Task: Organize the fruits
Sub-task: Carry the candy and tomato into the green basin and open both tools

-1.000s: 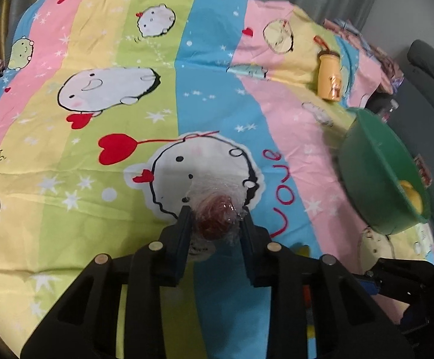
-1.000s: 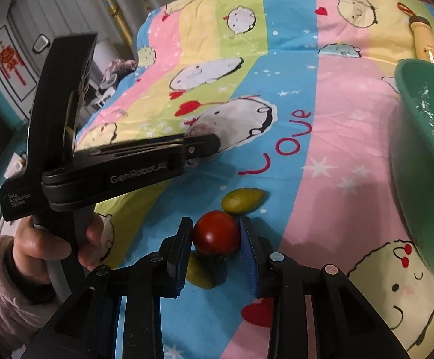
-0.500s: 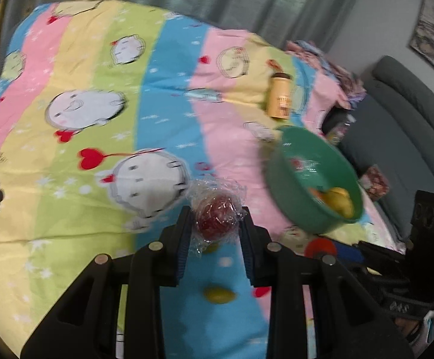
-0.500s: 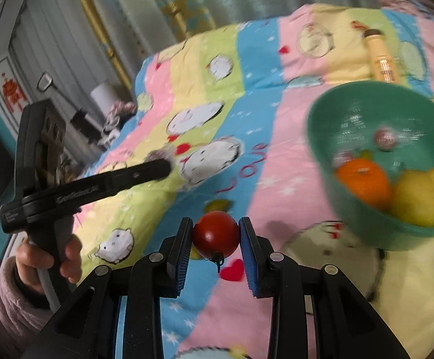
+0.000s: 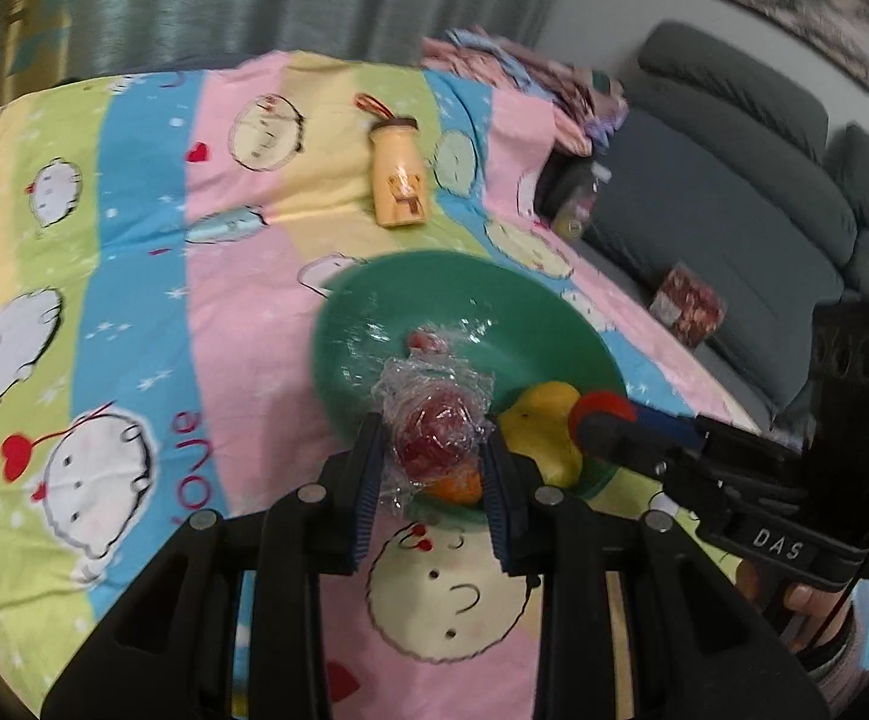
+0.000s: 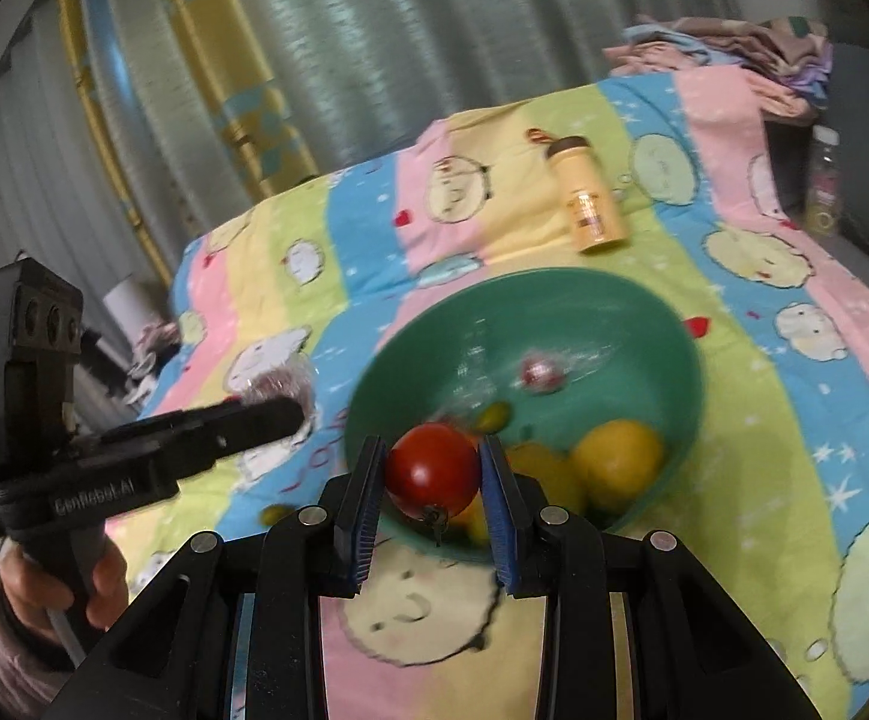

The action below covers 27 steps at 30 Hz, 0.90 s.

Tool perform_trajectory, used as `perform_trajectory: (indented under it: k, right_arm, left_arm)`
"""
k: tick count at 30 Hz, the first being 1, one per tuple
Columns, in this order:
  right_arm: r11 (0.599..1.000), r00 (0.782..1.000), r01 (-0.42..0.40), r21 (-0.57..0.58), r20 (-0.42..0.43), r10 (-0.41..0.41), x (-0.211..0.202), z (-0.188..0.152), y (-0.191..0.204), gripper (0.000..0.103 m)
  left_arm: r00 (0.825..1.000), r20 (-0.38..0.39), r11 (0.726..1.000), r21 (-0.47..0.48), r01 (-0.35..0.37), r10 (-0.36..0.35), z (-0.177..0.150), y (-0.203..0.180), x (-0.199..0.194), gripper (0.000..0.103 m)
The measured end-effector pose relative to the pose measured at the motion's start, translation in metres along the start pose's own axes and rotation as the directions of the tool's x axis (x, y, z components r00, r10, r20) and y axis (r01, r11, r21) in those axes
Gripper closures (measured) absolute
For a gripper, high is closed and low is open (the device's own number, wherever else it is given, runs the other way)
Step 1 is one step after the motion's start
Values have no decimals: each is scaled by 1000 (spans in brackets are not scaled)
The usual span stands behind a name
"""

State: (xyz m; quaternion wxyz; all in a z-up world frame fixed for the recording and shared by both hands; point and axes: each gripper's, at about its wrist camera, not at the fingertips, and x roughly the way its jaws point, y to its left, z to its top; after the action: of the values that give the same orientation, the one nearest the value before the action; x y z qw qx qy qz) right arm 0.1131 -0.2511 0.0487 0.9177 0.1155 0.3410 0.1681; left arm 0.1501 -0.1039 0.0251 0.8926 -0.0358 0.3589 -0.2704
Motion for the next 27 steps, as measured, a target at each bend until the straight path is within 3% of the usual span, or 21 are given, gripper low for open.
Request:
perform_trajectory:
  k: [10,15,18,23,27]
  right_arm:
    - [999,999,32,1,-13,-32,12,4,-23,70]
    - [999,999,41,6,-9,-41,12,4,-25,70]
    - [999,999,46,14,-3,-46,8,4,-27,64]
    - [999,999,30,38,14,-30,-5,3,-26,62]
    - [999,1000,15,46,27,-17,-20,-3,-20,59]
  left_arm:
    - [997,-67,999,34,-36,38,3,-12,35,72]
    - [996,-55,997,41,-71,73,2,-13,36,70]
    - [995,-35,995,39,-88,90,2,-12,29,49]
    - [992,1,991,51,-124,124,0,-14,10,30]
    - [988,22,987,46,-155,154,-7,-16,-10,23]
